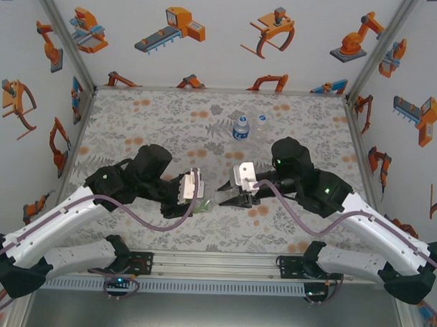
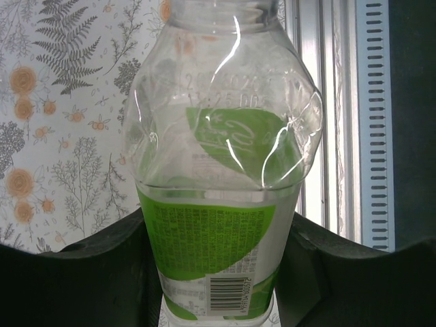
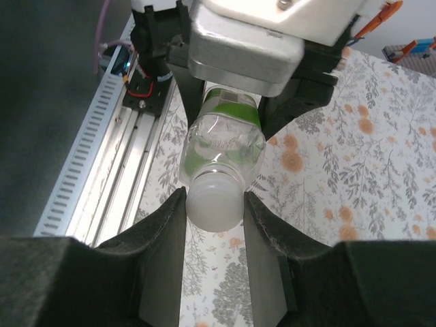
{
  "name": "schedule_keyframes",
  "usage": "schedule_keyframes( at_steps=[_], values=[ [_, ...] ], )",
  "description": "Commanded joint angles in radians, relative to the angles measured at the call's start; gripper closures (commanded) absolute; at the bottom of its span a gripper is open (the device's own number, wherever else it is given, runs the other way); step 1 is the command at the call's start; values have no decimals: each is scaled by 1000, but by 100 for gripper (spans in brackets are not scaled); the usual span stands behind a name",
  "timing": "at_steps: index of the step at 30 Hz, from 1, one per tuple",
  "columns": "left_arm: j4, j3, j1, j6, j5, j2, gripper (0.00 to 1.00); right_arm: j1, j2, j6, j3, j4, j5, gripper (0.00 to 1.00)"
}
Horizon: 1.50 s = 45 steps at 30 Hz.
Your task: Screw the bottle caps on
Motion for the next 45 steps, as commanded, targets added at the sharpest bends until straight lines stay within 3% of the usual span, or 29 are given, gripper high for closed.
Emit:
schedule_keyframes(
  at_steps=[1, 10, 15, 20, 28, 31, 35, 40, 45],
  values=[
    [28, 38, -5, -3, 84, 1, 100, 18, 16, -159, 35, -79, -34, 100],
    [9, 60, -5, -6, 124, 25, 100, 40, 7, -337, 23, -113, -59, 100],
    [12, 70, -5, -5, 114, 29, 100, 41, 17, -252, 23, -93, -50, 100],
    [87, 40, -5, -3, 63, -6, 100, 41, 5, 100, -48, 54, 42, 100],
    [223, -40, -5, 11, -16, -78, 100, 40, -67, 862, -261, 385, 291, 100],
    [261, -56, -5, 12, -36, -89, 100, 41, -54, 1137, -281, 390, 375, 100],
    [313, -75, -5, 10, -72, -95, 100, 41, -26, 1408, -304, 383, 400, 100],
    [368, -93, -5, -5, -126, -83, 100, 41, -60, 1777, -326, 174, 631, 100],
    [376, -90, -5, -5, -127, -52, 100, 41, -78, 1910, -385, 262, 690, 100]
  ],
)
